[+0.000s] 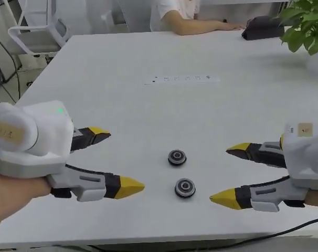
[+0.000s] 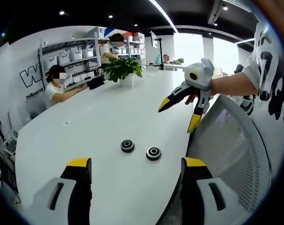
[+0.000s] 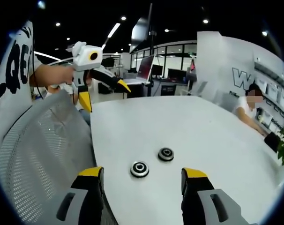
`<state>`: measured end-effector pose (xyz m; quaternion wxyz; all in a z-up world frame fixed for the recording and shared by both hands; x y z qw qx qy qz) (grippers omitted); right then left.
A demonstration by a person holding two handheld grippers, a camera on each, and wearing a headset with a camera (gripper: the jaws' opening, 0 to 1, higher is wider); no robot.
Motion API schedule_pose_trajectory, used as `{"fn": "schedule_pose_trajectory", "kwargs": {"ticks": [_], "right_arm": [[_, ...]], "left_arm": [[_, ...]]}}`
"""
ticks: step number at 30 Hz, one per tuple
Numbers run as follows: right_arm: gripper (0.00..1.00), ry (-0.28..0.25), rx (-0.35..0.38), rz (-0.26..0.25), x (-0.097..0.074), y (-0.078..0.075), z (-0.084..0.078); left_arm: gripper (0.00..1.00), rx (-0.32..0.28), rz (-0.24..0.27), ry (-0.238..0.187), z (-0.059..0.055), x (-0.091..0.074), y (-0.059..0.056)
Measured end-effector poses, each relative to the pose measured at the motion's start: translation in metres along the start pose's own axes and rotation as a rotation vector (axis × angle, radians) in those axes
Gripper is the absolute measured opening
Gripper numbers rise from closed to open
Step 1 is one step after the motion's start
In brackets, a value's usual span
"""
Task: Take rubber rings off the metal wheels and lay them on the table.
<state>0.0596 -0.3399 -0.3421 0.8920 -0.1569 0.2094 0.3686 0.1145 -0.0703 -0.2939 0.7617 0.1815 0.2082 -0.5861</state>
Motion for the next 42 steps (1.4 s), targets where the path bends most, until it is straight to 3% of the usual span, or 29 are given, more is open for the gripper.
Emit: {"fn": "schedule_pose_trajectory", "kwargs": {"ticks": [24,42], "right_arm": [[0.58,0.041,-0.025,0.043,0.025,-0.012,-0.007],[0.51,0.084,-0.035,0.088,0.046,-0.021,-0.023]], "left_arm": [[0.71,0.033,-0.056,0.045,0.0,0.027,0.007],[0.67,0.037,-0.124,0.086,-0.003,0.061,0.016]]}}
Point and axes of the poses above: the centre of the closed fingertips' face, and the gripper's own axes: x roughly forward along the fingers, y roughly to its left, z roughly out of its top, the point moved 9 cm from there along -x, roughly backward along the fingers, and after that the axes turned 7 degrees about -z, right-handed, at the moved point
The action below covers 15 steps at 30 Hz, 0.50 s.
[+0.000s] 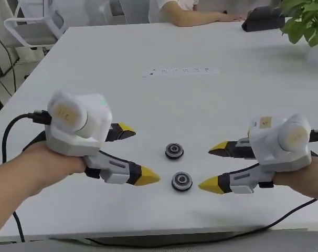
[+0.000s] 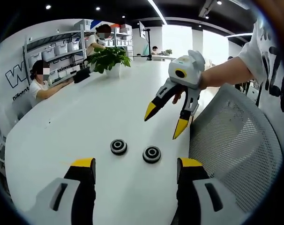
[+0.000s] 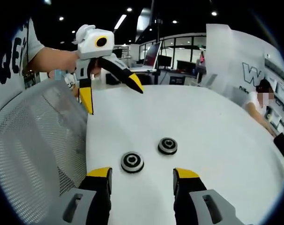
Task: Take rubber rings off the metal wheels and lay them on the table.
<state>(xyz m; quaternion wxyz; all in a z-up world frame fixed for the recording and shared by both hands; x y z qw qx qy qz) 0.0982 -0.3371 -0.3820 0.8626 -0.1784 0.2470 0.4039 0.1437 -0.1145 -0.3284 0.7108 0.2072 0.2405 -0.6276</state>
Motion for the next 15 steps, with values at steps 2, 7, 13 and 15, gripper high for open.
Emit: {"fn": "schedule_pose_trajectory", "kwargs": {"ticks": [2,7,13,15], "right_arm": [[0.5,0.006,0.0,0.01,0.003,0.001,-0.002],[0.48,0.014,-0.001,0.031,0.011,0.004,-0.004],[0.45,0.023,0.011,0.052,0.021,0.006,-0.008],[0.44,0.027,0.019,0.059,0.025,0.006,-0.01]], "left_arm": [[0.66,0.004,-0.006,0.004,-0.001,0.003,0.001],[0.63,0.005,-0.026,0.01,-0.001,0.011,0.0],[0.6,0.006,-0.051,0.022,-0.003,0.021,0.001],[0.59,0.008,-0.061,0.027,-0.003,0.024,0.0]]}}
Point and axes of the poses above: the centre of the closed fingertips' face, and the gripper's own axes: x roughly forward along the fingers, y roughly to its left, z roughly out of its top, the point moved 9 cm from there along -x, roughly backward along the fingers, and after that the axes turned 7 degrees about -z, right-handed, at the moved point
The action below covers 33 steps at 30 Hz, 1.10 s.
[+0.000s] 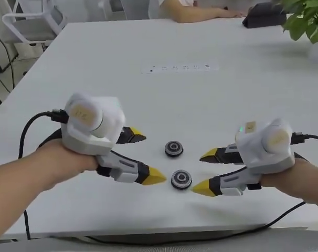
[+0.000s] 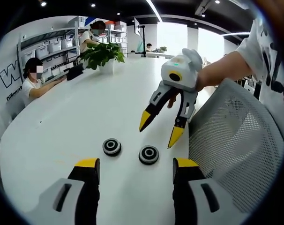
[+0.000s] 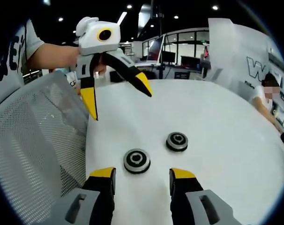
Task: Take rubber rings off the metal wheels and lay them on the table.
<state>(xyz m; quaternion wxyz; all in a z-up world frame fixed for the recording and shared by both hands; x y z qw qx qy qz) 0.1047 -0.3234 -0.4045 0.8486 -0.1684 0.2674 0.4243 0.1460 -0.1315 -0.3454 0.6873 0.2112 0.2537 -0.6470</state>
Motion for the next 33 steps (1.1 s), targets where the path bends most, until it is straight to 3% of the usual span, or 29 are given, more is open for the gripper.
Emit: {"fn": "schedule_pose_trajectory", "kwargs": {"ticks": [13,25,33], "right_arm": [[0.42,0.013,0.016,0.029,0.009,0.001,-0.004],[0.42,0.007,0.028,0.031,0.01,0.0,-0.005],[0.43,0.007,0.029,0.032,0.01,-0.003,-0.006]], "left_arm": [[0.5,-0.054,-0.061,0.006,-0.011,0.024,0.001],[0.41,-0.108,-0.12,-0.012,-0.008,0.045,-0.001],[0.34,-0.116,-0.135,0.012,-0.011,0.056,-0.002]]}}
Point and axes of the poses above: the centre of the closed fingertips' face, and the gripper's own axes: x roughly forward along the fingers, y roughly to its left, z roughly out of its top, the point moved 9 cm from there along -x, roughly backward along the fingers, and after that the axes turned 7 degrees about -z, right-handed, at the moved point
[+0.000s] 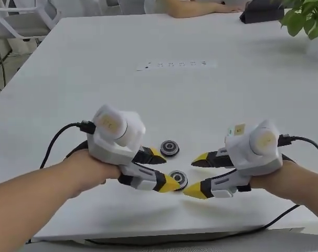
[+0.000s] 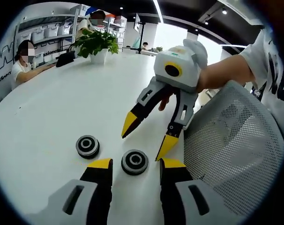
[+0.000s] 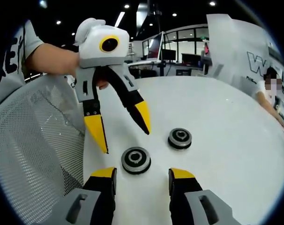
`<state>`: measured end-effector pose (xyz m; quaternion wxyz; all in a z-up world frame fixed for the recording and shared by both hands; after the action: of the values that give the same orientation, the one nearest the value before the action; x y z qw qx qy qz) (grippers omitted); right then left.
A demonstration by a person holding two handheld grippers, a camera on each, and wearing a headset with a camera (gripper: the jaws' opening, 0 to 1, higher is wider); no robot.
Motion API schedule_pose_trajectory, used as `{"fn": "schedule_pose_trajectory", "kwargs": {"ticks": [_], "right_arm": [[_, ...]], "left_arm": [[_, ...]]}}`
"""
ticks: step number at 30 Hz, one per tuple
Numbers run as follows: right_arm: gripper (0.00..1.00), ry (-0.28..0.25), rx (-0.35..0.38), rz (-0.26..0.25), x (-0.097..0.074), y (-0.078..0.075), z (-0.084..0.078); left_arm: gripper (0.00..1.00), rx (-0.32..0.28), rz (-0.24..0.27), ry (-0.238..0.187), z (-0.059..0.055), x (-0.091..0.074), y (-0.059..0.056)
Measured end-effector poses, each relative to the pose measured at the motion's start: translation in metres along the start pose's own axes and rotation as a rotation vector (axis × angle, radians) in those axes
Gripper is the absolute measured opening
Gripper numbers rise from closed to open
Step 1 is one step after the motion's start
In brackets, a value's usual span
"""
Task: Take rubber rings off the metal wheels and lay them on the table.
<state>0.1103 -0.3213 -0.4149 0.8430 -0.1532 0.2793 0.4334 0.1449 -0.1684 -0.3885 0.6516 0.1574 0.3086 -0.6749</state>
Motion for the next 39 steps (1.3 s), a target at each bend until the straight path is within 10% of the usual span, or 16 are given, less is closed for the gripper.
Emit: {"fn": "schedule_pose_trajectory", "kwargs": {"ticks": [39], "right_arm": [[0.42,0.007,-0.011,0.035,0.008,0.004,0.0]], "left_arm": [[0.08,0.157,0.058,0.053,-0.003,0.02,-0.005]]}}
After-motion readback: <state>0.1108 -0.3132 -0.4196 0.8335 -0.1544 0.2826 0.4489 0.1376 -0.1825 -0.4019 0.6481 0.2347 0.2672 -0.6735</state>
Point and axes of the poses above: the centre of the closed fingertips' face, and the gripper's own axes: x roughly forward along the fingers, y roughly to its left, z roughly out of its top, the point moved 9 cm from there along -x, roughly backward along the fingers, and after that the axes turned 7 degrees about -z, right-handed, at the moved point
